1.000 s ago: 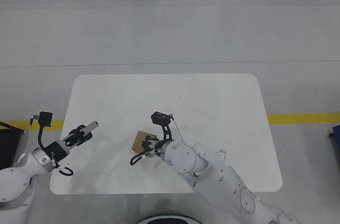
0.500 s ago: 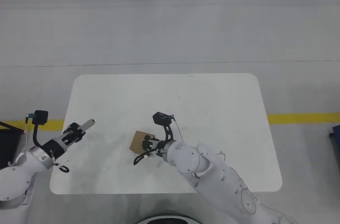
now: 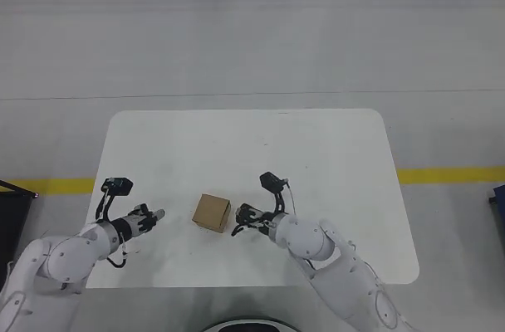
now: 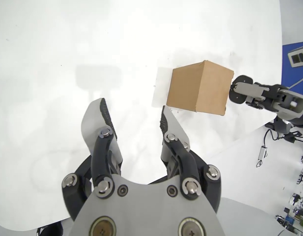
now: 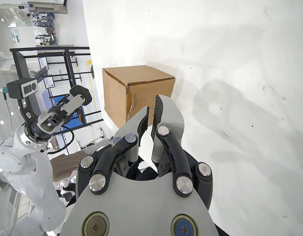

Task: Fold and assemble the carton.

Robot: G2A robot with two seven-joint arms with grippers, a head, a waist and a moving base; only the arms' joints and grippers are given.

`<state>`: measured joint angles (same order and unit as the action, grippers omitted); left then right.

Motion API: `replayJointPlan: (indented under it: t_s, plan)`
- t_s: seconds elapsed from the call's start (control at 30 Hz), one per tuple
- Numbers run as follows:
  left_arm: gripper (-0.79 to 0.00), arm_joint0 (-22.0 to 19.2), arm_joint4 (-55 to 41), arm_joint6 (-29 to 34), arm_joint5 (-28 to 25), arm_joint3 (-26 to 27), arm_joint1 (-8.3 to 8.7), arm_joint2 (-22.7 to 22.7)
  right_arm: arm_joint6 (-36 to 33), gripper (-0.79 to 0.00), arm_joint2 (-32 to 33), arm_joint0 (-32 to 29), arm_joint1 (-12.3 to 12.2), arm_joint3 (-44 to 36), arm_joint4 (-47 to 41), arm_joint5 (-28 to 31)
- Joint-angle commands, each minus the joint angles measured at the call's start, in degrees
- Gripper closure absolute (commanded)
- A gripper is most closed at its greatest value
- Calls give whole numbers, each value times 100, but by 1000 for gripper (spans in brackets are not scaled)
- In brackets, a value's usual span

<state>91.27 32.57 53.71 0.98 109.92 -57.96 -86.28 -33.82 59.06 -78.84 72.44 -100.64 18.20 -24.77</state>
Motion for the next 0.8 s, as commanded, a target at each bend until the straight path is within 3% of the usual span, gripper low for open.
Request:
replayJointPlan:
  t_s: [0.0,0.37,0.6,0.77]
  plan:
    - [0,-88,-26,-19,18,-22,-12,125,-50,0,-68,113,18,102,-19,-54]
    - [0,-663,370,372,190,-190,-76,1068,-344,0,-382,952,159,848,-403,82]
    - [0,-771,126,387,187,-304,-83,1088,-405,0,-595,1605,278,1107,-507,-50]
    - [0,-827,144,380,172,-390,-74,1075,-235,0,-511,1290,239,803,-448,-10]
